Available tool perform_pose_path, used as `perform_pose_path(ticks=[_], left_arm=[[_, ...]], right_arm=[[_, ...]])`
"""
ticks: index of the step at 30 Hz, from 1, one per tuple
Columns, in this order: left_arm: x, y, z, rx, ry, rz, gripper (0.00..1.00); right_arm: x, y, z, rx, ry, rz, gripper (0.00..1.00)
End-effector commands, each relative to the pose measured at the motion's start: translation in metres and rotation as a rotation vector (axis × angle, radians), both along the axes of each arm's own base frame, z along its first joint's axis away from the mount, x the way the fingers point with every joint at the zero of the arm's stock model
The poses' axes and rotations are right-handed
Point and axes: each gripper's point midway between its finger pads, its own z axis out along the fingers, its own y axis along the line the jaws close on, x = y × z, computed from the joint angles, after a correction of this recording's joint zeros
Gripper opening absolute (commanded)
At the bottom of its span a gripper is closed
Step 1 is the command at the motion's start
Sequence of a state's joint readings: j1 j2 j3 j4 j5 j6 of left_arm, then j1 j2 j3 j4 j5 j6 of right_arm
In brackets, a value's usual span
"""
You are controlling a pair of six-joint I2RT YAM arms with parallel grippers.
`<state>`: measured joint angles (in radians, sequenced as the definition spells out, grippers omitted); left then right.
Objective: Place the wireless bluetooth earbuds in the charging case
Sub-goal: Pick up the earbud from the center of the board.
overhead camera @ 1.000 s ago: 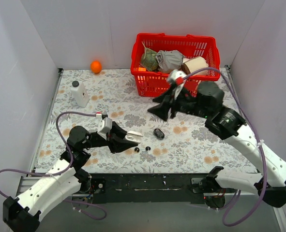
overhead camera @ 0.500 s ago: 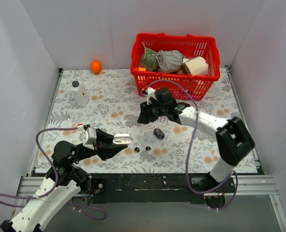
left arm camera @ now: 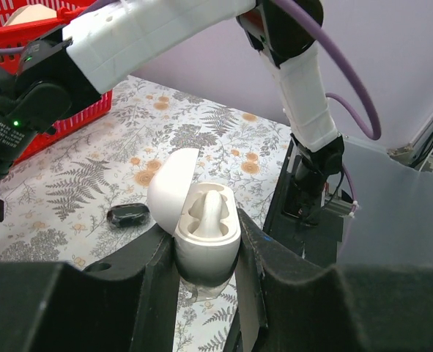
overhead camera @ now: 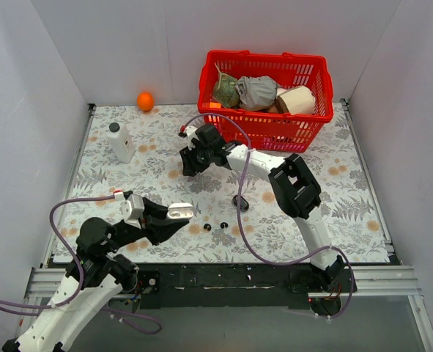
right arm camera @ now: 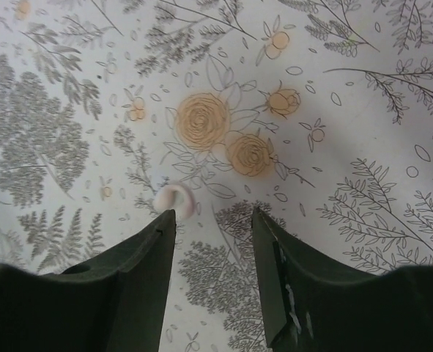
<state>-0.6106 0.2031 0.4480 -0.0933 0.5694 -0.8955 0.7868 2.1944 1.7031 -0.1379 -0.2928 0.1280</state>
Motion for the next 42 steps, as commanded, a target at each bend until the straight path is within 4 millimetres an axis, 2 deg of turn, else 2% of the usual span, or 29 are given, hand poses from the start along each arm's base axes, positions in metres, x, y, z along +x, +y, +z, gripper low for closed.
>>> perform_pose_path(ticks=[1,5,10,18,27,31,35,39,42], left_arm=[[0.001,0.005,0.005,-0.004,-0.011,0.029,0.0],[0.002,0.006,0.005,0.001,-0.012,0.038,0.0],[0.003,0.005,0.004,0.004,-0.013,0.04,0.0],[0.002,0.007,0.002,-0.002,-0.005,0.043,0.0],[0.0,0.007,0.0,-0.008,-0.006,0.04,0.0],[-0.001,0.007,-0.002,-0.003,-0.003,0.038,0.0],[-0.001,0.007,-0.002,-0.006,-0.001,0.037,0.0],[0.0,0.007,-0.002,-0.006,-0.001,0.039,0.0],[0.0,0.007,-0.001,-0.005,-0.002,0.039,0.0]], right_arm=[[0.012,0.002,-0.006,-0.076,-0.056,0.007,0.54],[0.016,0.002,-0.019,-0.105,-0.061,-0.01,0.54],[0.014,0.005,-0.033,-0.122,-0.046,-0.014,0.45],[-0.011,0.015,-0.051,-0.142,-0.032,0.026,0.26],[-0.036,0.024,-0.056,-0.147,-0.022,0.055,0.2],[-0.042,0.023,-0.055,-0.152,-0.021,0.053,0.19],[-0.043,0.02,-0.044,-0.144,-0.03,0.035,0.22],[-0.034,0.013,-0.036,-0.158,-0.058,-0.015,0.37],[-0.03,0.014,-0.027,-0.141,-0.07,-0.024,0.41]])
